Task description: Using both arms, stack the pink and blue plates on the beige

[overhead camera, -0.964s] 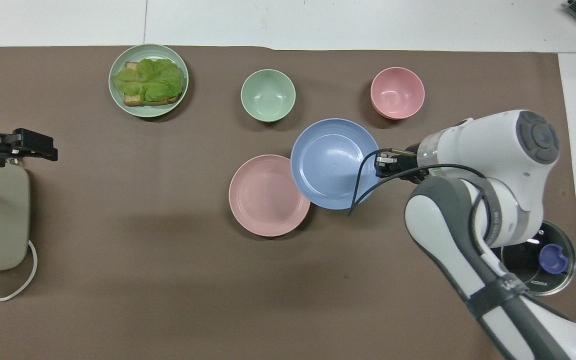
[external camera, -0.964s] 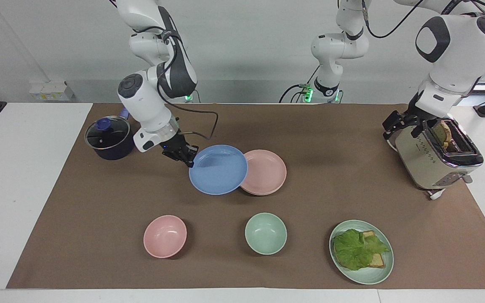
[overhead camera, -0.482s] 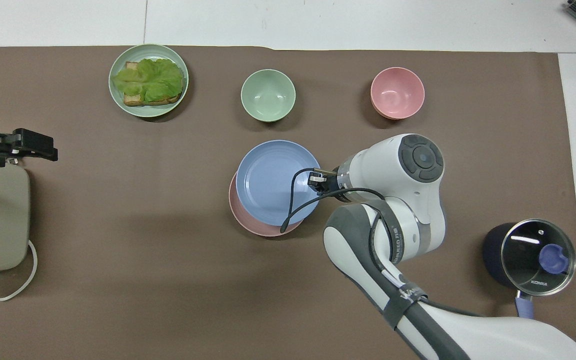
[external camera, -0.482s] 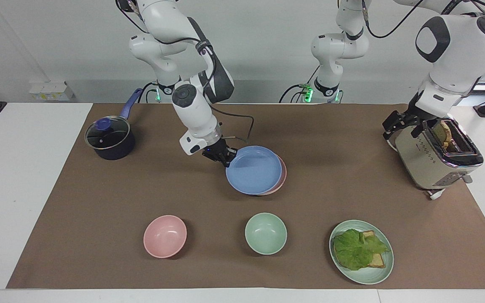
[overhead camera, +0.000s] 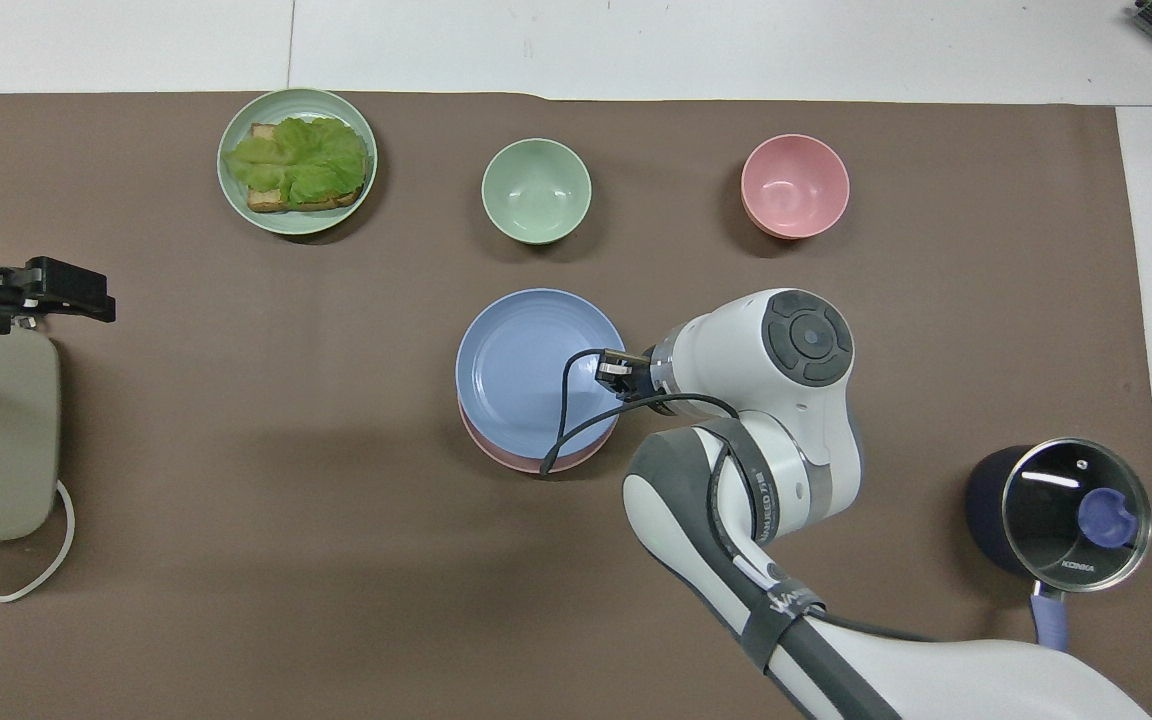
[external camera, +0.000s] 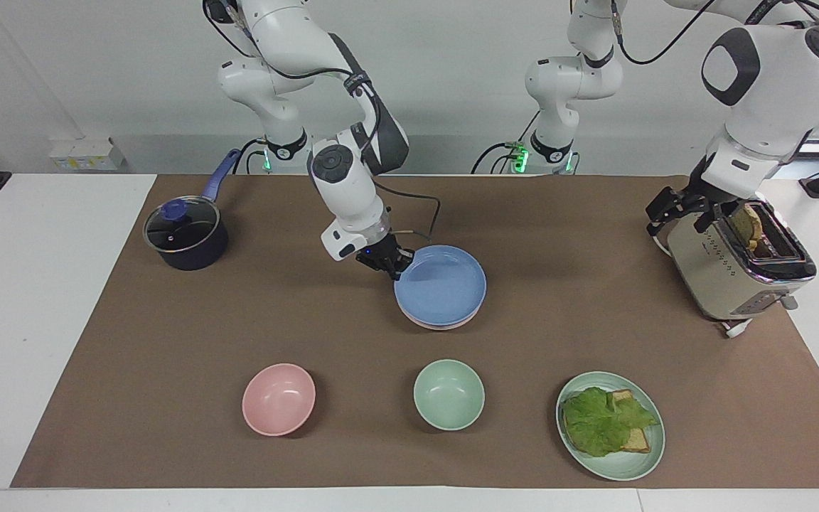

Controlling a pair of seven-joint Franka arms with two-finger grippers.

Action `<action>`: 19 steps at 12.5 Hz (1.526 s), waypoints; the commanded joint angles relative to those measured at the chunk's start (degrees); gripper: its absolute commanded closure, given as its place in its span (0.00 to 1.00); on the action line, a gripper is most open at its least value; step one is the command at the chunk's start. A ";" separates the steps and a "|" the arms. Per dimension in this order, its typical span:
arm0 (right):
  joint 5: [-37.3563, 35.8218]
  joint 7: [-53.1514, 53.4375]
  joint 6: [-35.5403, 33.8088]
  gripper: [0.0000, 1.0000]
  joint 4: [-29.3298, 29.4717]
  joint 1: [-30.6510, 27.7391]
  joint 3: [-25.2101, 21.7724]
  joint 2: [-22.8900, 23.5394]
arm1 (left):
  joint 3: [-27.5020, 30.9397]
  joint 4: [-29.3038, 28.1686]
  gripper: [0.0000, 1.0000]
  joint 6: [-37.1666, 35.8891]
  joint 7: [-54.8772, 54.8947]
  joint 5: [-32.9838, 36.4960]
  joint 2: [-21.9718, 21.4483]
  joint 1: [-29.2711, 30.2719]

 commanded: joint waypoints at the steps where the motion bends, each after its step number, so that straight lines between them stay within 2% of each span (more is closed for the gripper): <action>1: -0.65 1.33 1.65 1.00 -0.98 0.36 -0.06 0.05 | -0.02 0.47 0.00 -1.04 -0.05 1.22 -0.53 0.06; 3: -0.65 1.24 1.38 1.00 -0.99 0.36 -0.06 0.05 | -0.02 0.47 0.00 -1.12 -0.05 1.22 -0.53 0.06; 5: -0.65 1.15 0.94 0.74 -0.90 0.27 -0.14 0.05 | -0.02 0.47 0.00 -1.04 -0.05 1.22 -0.53 0.06; 6: -0.65 1.24 0.77 0.48 -0.90 0.19 -0.14 0.05 | -0.02 0.47 0.00 -1.12 0.04 1.22 -0.53 0.06; 7: -0.91 1.33 0.50 0.01 -0.90 0.18 -0.23 -0.04 | -0.02 0.47 0.00 -1.04 -0.05 1.22 -0.53 0.06; 9: -2.05 1.33 -1.50 0.00 -0.02 -0.25 -0.58 -1.35 | -0.02 0.47 0.00 -1.12 -0.05 1.22 -0.53 0.06; 11: -5.73 1.24 -5.28 0.00 0.07 -2.35 -0.93 -5.03 | -0.02 0.47 0.00 -1.12 -0.05 1.22 -0.53 0.06; 15: -18.21 -0.51 -14.51 0.00 0.07 -11.22 -0.67 -13.65 | -0.02 0.47 0.00 -1.12 0.04 1.22 -0.53 0.06; 17: -18.32 -8.12 -17.06 0.00 0.94 -17.71 -0.67 -17.08 | -0.02 0.47 0.00 -1.12 -0.05 1.22 -0.53 0.06; 19: -18.32 -14.20 -23.37 0.00 5.58 -22.99 -0.76 -17.71 | -0.02 0.47 0.00 -1.12 -0.05 1.22 -0.53 0.06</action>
